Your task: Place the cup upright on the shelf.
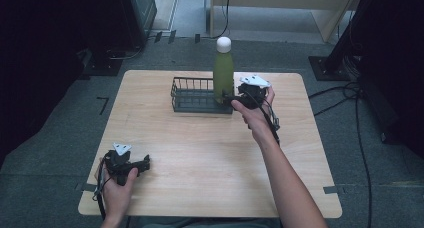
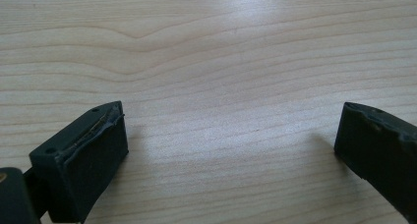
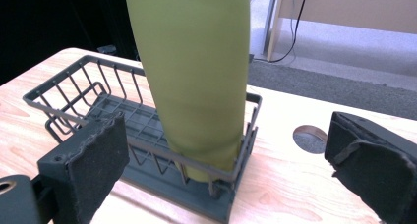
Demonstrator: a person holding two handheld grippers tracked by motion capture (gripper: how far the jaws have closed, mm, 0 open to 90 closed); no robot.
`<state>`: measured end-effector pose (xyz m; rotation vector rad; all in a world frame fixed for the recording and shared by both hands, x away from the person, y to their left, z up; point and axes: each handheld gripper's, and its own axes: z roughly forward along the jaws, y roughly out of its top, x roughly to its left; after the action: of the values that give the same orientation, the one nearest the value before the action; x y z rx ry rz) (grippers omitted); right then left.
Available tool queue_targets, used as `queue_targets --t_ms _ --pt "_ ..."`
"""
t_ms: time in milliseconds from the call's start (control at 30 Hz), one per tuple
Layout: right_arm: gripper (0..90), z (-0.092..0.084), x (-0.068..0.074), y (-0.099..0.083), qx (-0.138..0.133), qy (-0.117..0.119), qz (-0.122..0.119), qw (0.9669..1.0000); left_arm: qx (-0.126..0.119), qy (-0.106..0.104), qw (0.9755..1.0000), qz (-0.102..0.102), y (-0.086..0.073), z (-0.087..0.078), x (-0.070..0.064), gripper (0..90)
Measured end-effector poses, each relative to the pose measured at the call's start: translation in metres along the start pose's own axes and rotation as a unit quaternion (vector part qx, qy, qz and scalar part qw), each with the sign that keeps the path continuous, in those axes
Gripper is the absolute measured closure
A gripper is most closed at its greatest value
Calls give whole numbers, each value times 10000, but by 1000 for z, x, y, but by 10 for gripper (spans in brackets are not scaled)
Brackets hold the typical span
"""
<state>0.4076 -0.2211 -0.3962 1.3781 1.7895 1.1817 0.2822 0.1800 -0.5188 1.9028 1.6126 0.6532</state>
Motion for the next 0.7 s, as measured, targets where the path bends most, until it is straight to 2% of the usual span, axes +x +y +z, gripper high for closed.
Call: queue_targets --t_ms 367,700 --pt "29 -28 -10 -20 -83 80 -6 9999 6 -1 10000 0 0 0 0 0" --pt "29 -50 -12 -40 -102 212 -91 9997 -4 5 10000 -4 0 0 0 0"
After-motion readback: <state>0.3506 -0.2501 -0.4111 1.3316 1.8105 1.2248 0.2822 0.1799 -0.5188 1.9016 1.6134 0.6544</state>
